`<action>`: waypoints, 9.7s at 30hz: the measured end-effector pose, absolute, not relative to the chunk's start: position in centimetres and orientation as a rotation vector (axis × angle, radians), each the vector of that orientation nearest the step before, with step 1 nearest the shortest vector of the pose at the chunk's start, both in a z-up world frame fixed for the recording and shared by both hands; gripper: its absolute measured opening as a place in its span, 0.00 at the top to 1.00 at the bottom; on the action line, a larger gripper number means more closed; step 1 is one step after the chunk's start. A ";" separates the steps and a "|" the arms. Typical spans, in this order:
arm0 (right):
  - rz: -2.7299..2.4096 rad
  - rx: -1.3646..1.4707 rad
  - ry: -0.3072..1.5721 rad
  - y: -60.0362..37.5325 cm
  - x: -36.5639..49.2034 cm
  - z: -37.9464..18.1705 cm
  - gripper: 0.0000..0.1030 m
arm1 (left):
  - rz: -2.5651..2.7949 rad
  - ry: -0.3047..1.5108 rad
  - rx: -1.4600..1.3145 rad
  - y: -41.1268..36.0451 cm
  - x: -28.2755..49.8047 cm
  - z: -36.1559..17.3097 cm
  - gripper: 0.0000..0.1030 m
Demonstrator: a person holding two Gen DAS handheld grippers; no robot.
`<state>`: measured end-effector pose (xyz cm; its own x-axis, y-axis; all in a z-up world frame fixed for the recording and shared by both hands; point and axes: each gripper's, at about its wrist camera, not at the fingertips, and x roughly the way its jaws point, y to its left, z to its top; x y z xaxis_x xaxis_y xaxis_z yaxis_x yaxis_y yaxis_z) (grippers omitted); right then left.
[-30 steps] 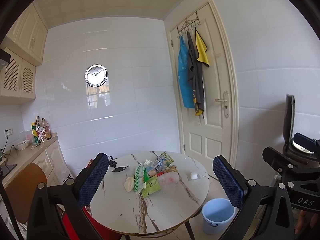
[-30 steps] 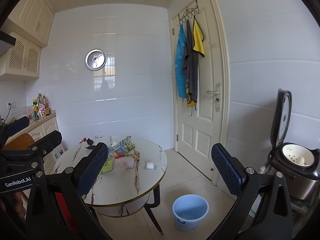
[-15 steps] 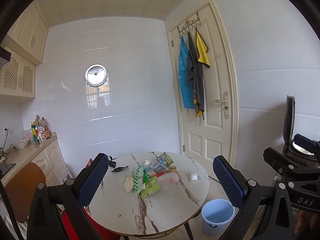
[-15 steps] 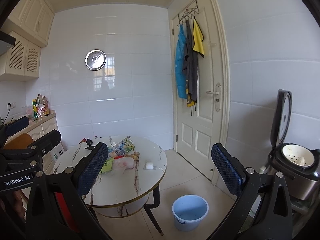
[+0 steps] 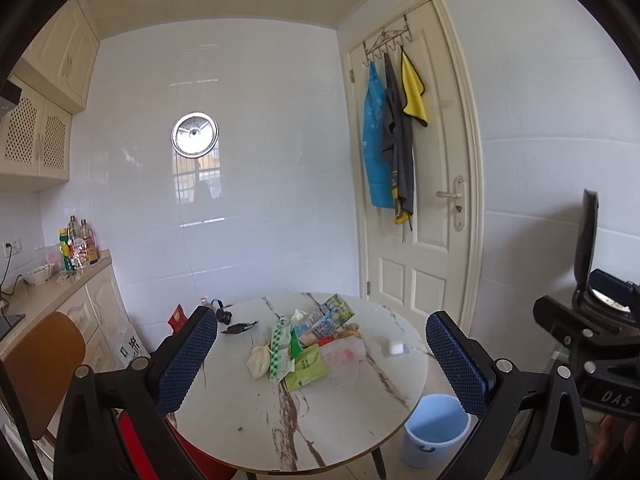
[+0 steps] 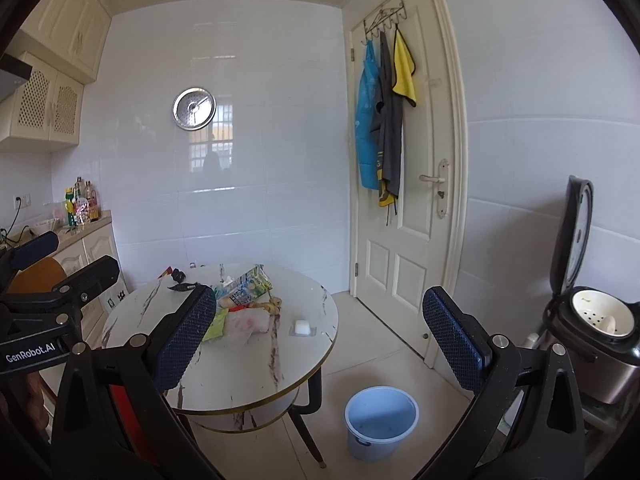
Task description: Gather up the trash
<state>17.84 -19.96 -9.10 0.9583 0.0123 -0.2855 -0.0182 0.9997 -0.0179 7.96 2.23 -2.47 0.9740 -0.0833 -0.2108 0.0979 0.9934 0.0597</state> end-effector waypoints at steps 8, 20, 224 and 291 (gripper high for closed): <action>0.010 -0.045 0.399 -20.4 23.6 -12.5 0.00 | -0.039 0.386 -0.002 7.9 15.9 -5.7 0.01; 0.125 -0.059 0.645 -19.0 36.7 -21.8 0.00 | -0.071 0.699 -0.046 9.4 31.7 -11.6 0.01; 0.030 0.318 0.826 -48.5 44.5 -35.9 0.58 | -0.507 0.859 0.401 -24.4 52.6 -24.1 0.12; 0.378 -0.079 0.864 -13.2 48.2 -27.5 0.07 | -0.168 0.912 0.020 14.7 42.6 -20.7 0.26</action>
<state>48.23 -13.19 -27.53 0.5877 0.2919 -0.7546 -0.3556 0.9309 0.0833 42.56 14.71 -20.65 0.5999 -0.1368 -0.7883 0.1538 0.9866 -0.0541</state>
